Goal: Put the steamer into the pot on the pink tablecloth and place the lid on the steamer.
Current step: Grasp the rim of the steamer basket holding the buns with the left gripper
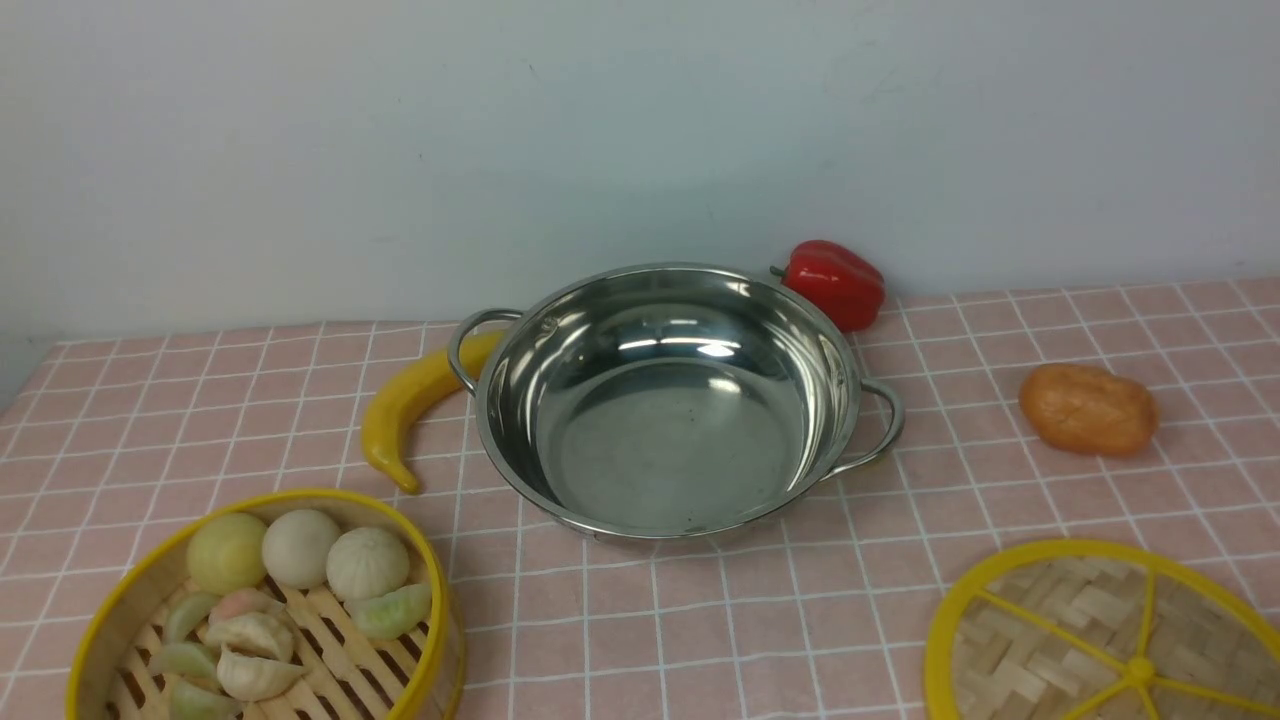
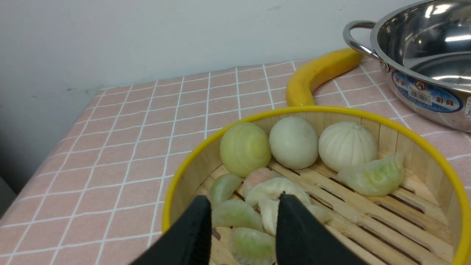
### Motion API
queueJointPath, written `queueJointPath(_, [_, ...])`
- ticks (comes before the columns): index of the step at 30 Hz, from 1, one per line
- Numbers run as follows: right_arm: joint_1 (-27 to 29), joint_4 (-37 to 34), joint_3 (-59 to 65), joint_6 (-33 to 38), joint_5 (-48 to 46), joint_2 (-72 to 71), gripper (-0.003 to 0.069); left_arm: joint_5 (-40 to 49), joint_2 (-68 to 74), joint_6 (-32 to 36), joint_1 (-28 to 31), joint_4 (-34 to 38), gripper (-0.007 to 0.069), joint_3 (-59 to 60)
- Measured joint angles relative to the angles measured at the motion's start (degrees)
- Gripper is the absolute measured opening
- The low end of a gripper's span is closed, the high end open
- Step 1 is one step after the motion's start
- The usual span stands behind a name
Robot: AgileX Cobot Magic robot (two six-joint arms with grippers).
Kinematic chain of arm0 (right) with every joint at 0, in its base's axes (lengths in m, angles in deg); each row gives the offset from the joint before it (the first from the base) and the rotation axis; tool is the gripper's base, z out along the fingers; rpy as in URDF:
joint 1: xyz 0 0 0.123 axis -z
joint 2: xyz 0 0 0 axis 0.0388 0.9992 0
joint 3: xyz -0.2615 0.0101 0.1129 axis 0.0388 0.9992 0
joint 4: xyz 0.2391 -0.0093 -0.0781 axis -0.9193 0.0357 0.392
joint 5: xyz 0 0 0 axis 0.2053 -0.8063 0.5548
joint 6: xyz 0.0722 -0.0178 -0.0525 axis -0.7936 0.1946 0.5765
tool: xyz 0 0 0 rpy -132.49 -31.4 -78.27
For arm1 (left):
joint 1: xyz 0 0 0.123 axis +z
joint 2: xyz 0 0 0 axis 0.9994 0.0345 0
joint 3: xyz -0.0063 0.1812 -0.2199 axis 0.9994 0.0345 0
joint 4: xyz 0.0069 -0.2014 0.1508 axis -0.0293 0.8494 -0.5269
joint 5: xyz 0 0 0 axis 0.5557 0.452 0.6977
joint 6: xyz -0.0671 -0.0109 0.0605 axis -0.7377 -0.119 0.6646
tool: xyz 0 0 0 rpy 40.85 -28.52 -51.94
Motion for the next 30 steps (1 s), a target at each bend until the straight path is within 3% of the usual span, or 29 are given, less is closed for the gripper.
queueJointPath(11, [0.0,0.0,0.0,0.0,0.0,0.0,0.0242,-2.69,0.0,-0.17,0.0,0.99,0.0243,0.05])
queueJointPath(14, [0.0,0.0,0.0,0.0,0.0,0.0,0.0242,-12.11,-0.08,-4.62,0.0,10.03,0.0243,0.05])
queueJointPath(18, [0.0,0.0,0.0,0.0,0.0,0.0,0.0242,-19.88,-0.08,-6.49,0.0,15.65,0.0243,0.05])
queueJointPath(25, [0.0,0.0,0.0,0.0,0.0,0.0,0.0242,-29.28,-0.08,-8.03,0.0,17.78,0.0243,0.05])
queueJointPath(30, [0.0,-0.05,0.0,0.0,0.0,0.0,0.0242,-32.22,-0.08,-12.99,0.0,17.97,0.0243,0.05])
